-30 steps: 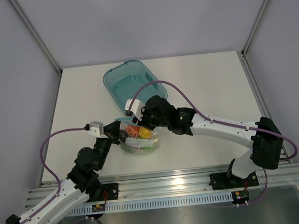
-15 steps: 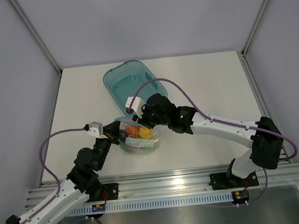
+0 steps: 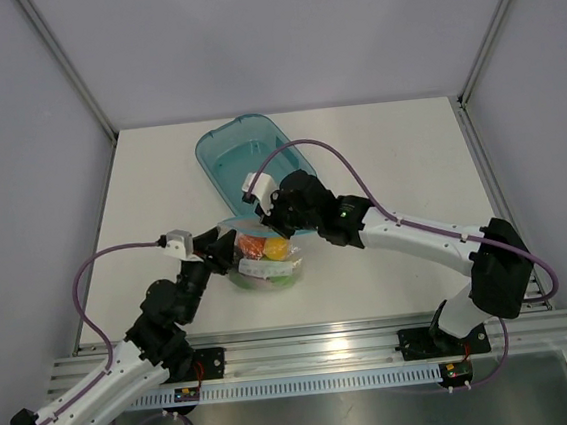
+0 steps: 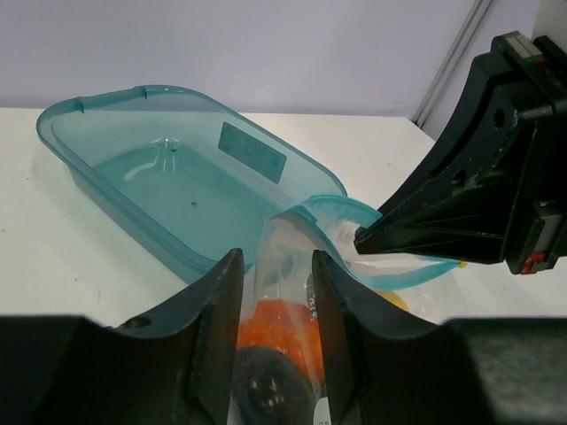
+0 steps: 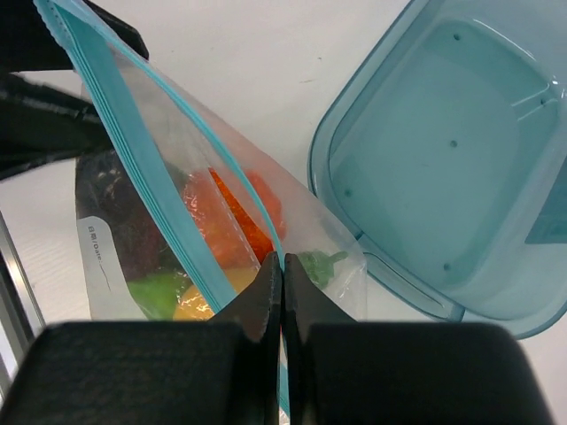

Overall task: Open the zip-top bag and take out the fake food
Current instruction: Open the zipper of the food storage bag at the center of the board.

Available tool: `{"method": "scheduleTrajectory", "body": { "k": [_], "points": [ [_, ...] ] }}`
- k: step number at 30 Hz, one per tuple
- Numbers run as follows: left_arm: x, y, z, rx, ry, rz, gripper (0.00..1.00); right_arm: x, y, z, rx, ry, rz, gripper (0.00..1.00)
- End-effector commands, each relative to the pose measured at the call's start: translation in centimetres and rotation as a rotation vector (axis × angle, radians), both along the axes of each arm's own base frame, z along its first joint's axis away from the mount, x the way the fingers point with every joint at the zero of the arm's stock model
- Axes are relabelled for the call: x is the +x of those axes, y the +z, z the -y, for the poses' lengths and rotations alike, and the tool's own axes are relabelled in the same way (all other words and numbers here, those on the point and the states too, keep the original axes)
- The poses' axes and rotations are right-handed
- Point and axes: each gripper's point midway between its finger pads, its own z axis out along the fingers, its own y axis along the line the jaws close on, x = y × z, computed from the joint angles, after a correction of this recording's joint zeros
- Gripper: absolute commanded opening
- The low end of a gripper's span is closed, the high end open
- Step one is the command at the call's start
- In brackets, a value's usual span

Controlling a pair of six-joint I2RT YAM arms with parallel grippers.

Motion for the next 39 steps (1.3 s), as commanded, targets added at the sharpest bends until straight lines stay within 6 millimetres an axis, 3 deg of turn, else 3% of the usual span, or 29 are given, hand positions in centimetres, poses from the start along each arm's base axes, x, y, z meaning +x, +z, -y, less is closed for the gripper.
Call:
{"method": "scheduleTrajectory", "body": {
  "k": [1, 2, 6, 7, 10, 11, 16, 17, 19, 20, 25, 33, 39],
  "points": [
    [0.0, 3.6, -1.0, -0.168, 0.049, -0.016, 0.47, 1.3, 4.2, 0.3, 0.133, -0.117, 0.023, 0.00],
    [0.1, 3.0, -1.1, -0.162, 0.058, -0.054, 0.50, 1.7, 4.1, 0.6, 0.139, -0.149, 0.029, 0.00],
    [-0.1, 3.6, -1.2, -0.242, 0.058, -0.110, 0.65, 2.4, 6.0, 1.7, 0.227, -0.264, 0.037, 0.00],
    [-0.1, 3.6, -1.2, -0.292, 0.064, -0.137, 0.76, 2.5, 6.2, 2.0, 0.244, -0.291, 0.025, 0.00],
    [-0.5, 4.1, -0.6, -0.354, 0.032, -0.167, 0.89, 2.6, 7.8, 3.1, 0.283, -0.347, 0.039, 0.00],
    [-0.6, 4.3, -0.4, -0.365, 0.016, -0.168, 0.99, 2.5, 7.7, 3.4, 0.286, -0.358, 0.037, 0.00],
    [-1.3, 5.8, 1.5, -0.488, -0.090, -0.226, 0.99, 2.4, 8.9, 4.7, 0.334, -0.439, 0.015, 0.00],
    [-1.0, 5.0, 1.7, -0.505, -0.071, -0.277, 0.99, 2.4, 9.0, 4.8, 0.338, -0.444, 0.011, 0.00],
    [-0.9, 5.7, 2.1, -0.589, -0.066, -0.345, 0.99, 2.4, 8.9, 4.7, 0.342, -0.450, 0.000, 0.00],
    [-0.8, 4.8, 2.8, -0.571, -0.069, -0.396, 0.99, 2.3, 8.8, 4.5, 0.343, -0.450, -0.006, 0.00],
    [-1.6, 4.9, 5.4, -0.573, -0.184, -0.483, 0.99, 2.8, 8.4, 4.4, 0.357, -0.509, 0.004, 0.00],
    [-2.3, 5.1, 4.6, -0.632, -0.197, -0.464, 0.99, 3.3, 7.5, 4.2, 0.336, -0.538, 0.031, 0.00],
    [-1.9, 5.1, 4.2, -0.622, -0.167, -0.450, 0.99, 4.4, 7.6, 6.0, 0.303, -0.666, 0.054, 0.00]
  ]
}}
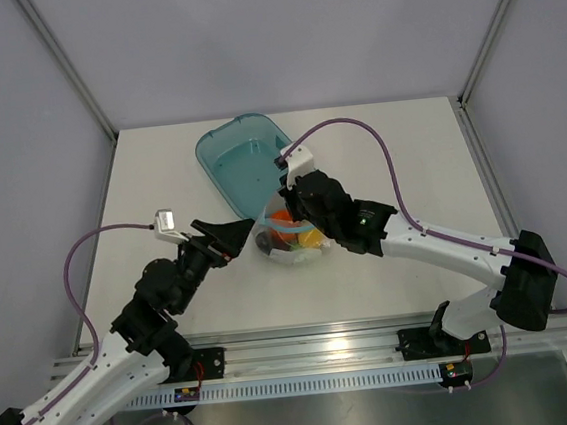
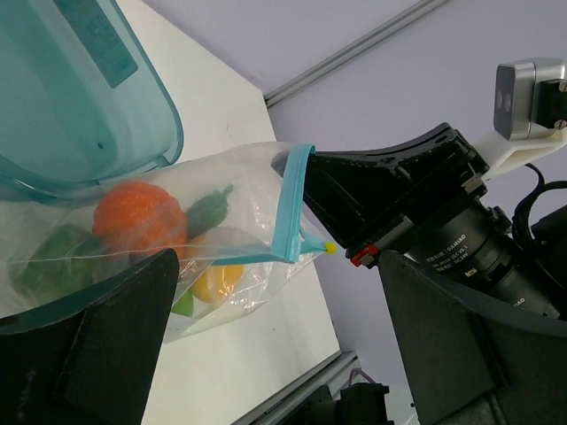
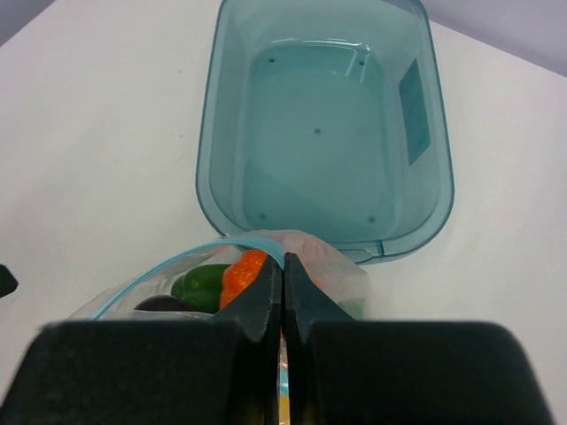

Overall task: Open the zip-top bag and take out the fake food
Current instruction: Open the zipper of the food storage bag at the center of the board.

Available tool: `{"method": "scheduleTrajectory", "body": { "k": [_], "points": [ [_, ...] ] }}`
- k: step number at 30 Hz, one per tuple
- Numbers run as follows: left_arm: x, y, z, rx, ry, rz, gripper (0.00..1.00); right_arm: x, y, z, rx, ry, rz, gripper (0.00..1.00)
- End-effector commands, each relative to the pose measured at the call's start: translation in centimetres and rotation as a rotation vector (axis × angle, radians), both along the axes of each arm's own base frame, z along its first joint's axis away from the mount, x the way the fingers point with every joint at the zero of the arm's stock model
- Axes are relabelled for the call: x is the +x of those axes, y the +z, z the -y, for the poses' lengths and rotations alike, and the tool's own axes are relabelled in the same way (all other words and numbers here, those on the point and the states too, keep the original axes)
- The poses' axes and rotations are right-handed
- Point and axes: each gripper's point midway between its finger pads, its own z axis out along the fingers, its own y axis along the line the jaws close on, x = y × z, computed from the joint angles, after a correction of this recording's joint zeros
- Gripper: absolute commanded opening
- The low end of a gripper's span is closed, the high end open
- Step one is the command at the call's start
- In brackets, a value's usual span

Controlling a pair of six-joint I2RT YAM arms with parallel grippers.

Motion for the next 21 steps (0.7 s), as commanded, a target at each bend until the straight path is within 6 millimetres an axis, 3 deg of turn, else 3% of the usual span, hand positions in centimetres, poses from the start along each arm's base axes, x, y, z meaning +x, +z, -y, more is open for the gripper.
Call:
{"method": "scheduleTrajectory", "body": {
  "k": [1, 7, 12, 16, 18, 21],
  "points": [
    [0.4, 0.1, -0.2, 0.005, 0.025, 0.005, 0.99, 1.1, 2.2, 1.2, 0.021, -0.119, 0.038, 0.00],
    [1.2, -0.4, -1.3, 0.054, 0.092, 0.014, 0.99, 1.5, 2.9, 4.2, -0.051, -0.234, 0.049, 0.00],
    [1.6, -0.8, -1.8, 0.083, 0.126, 0.017, 0.99, 3.0, 3.1, 10.3, -0.146, -0.476, 0.027, 0.00],
    [2.1, -1.6, -1.8, 0.126, 0.141, 0.006, 0.99, 3.1, 4.8, 14.2, -0.156, -0.614, 0.092, 0.00],
    [2.3, -3.3, -2.3, 0.154, 0.180, -0.080, 0.99, 2.9, 5.9, 16.4, -0.127, -0.692, 0.116, 0.00],
    [2.3, -3.3, -1.3, 0.206, 0.123, -0.044, 0.99, 2.3, 7.4, 18.9, -0.065, -0.769, 0.161, 0.00]
  ]
}}
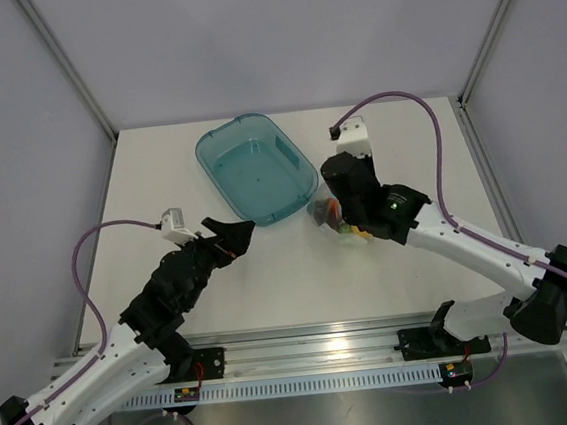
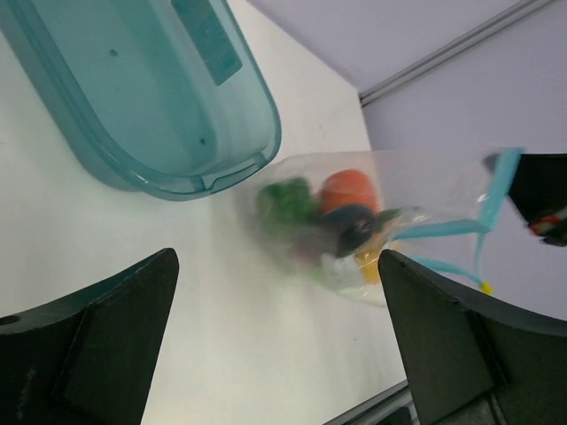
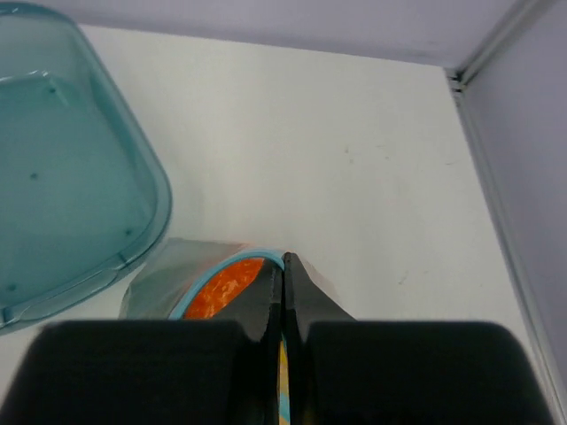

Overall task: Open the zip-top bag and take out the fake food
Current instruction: Open the zipper of the food storage bag at the center of the board.

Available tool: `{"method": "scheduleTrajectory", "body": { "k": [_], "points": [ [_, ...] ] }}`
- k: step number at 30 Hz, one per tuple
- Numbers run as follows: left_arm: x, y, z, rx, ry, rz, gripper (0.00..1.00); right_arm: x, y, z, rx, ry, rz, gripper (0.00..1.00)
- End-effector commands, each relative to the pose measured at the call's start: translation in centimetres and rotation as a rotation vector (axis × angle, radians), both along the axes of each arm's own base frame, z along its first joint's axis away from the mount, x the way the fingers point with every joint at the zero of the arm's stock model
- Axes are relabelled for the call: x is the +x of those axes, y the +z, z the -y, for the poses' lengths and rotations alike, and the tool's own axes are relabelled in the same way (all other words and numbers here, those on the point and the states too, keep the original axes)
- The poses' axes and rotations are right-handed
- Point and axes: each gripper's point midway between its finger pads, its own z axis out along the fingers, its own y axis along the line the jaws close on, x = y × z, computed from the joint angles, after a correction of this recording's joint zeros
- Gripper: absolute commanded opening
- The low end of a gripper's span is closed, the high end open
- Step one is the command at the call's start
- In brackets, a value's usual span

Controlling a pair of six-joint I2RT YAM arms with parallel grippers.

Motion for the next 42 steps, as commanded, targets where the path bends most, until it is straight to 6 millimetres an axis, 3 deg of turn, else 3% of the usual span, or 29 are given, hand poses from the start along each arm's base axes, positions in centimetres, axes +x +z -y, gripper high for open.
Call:
{"method": "scheduleTrajectory", "body": {
  "k": [1, 2, 6, 9, 10, 12, 13, 16, 24, 26, 27, 28, 29, 30, 32, 35, 42],
  "points": [
    [0.6, 0.9, 0.7, 0.044, -0.025, 0.037, 0.99, -0.9, 4.9, 4.9, 0.095, -0.187, 0.170, 0.00],
    [0.5, 0.8, 1.2, 0.065, -0.056, 0.049, 0.99, -1.4, 5.7, 5.9, 0.097, -0.212, 0.198, 0.00],
    [0.7, 0.9, 2.7, 0.101, -0.123, 0.095, 0.99, -1.1, 4.0, 5.3, 0.095, -0.196, 0.168, 0.00],
    [0.8, 0.3, 3.6, 0.129, -0.167, 0.118, 0.99, -0.1, 0.0, 2.8, 0.046, -0.175, 0.032, 0.00],
    [0.8, 0.0, 3.9, 0.130, -0.175, 0.118, 0.99, 0.6, -2.7, 1.3, 0.004, -0.154, -0.041, 0.00],
    [1.1, -0.3, 4.3, 0.122, -0.180, 0.129, 0.99, 0.8, -5.1, 0.2, -0.028, -0.149, -0.111, 0.00],
    [1.1, -0.8, 4.4, 0.124, -0.187, 0.127, 0.99, 1.1, -7.3, -0.6, -0.067, -0.148, -0.155, 0.00],
    [1.3, -1.3, 5.3, 0.116, -0.211, 0.134, 0.99, 1.2, -8.3, -1.8, -0.102, -0.158, -0.193, 0.00],
    [2.2, -3.0, 7.2, 0.060, -0.237, 0.134, 0.98, 0.3, -8.0, -4.6, 0.083, 0.003, -0.203, 0.00],
    [2.2, -4.5, 8.0, 0.056, -0.264, 0.106, 0.94, 0.0, -7.3, -5.1, 0.140, 0.037, -0.193, 0.00],
    [2.4, -3.8, 8.5, 0.026, -0.272, 0.134, 0.91, -0.1, -7.1, -5.2, 0.155, 0.049, -0.190, 0.00],
    [2.7, -5.4, 9.2, 0.031, -0.286, 0.098, 0.88, -0.4, -6.6, -5.3, 0.177, 0.066, -0.186, 0.00],
    [2.7, -5.6, 9.7, 0.020, -0.304, 0.093, 0.87, -0.4, -6.6, -5.5, 0.189, 0.075, -0.183, 0.00],
    [2.9, -4.8, 10.3, -0.014, -0.313, 0.122, 0.85, -0.5, -6.5, -5.6, 0.195, 0.082, -0.183, 0.00],
    [3.3, -5.6, 11.4, -0.036, -0.336, 0.115, 0.78, -0.5, -6.6, -5.6, 0.201, 0.084, -0.185, 0.00],
    [3.6, -6.4, 12.0, -0.080, -0.322, 0.086, 0.78, -0.5, -6.6, -5.6, 0.204, 0.080, -0.183, 0.00],
    [4.2, -5.8, 12.6, -0.164, -0.239, 0.094, 0.79, -0.6, -6.5, -6.0, 0.239, 0.098, -0.176, 0.00]
  ]
}}
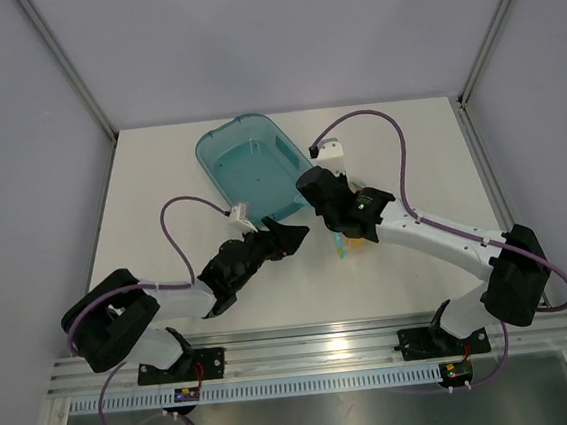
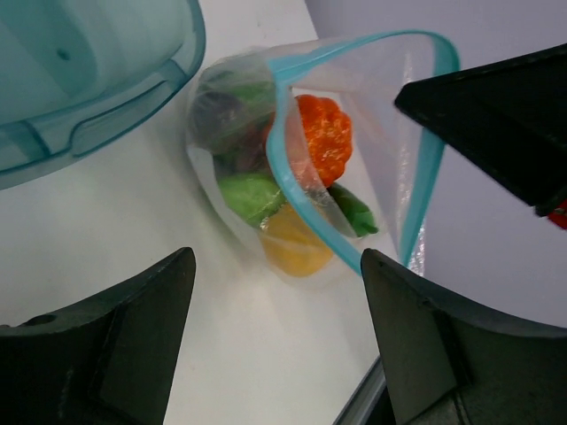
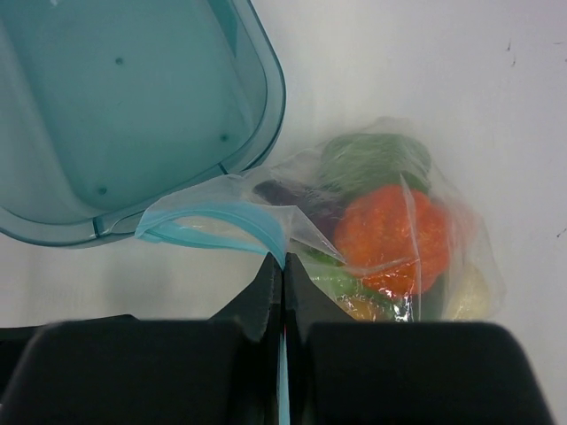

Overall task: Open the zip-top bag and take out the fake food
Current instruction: Open the zipper of the food storage bag at the center of the board.

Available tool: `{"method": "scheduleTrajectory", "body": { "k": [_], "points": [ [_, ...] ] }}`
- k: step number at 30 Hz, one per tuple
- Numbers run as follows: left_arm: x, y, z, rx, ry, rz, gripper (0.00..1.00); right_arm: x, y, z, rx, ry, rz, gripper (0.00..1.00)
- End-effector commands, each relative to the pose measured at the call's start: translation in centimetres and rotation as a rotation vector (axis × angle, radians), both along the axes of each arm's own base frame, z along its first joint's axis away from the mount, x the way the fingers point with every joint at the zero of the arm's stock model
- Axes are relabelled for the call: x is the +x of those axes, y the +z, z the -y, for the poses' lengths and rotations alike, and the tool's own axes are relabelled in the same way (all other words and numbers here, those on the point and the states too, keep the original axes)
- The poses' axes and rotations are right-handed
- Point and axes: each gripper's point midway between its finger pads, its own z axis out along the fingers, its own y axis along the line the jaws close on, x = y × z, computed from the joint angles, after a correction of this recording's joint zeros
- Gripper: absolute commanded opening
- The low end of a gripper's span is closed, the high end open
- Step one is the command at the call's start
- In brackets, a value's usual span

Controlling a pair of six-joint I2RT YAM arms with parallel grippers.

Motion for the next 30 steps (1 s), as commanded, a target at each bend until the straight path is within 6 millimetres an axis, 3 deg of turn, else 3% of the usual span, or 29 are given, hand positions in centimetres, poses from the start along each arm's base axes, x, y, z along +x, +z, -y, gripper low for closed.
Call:
{"method": "scheduleTrajectory", "body": {
  "k": [1, 7, 23, 30],
  "points": [
    [1.3, 4.0, 0.7, -0.160, 0.073, 0.069, 0.79, 0.0, 1.7, -1.2, 0.097, 0.016, 0.038, 0.00],
    [3.0, 2.3, 1.7, -0.168, 0.134, 0.032, 0.78, -0.2, 1.8, -1.4, 0.125, 0.032, 0.042, 0.00],
    [5.7, 3.7, 4.7, -0.212, 0.139, 0.079, 0.66, -0.7, 2.2, -2.0, 0.169, 0.075, 0.038, 0.00],
    [6.5, 3.2, 5.5, -0.179, 0.144, 0.072, 0.49, -0.8, 2.3, -2.2, 0.174, 0.087, 0.032, 0.00]
  ]
}}
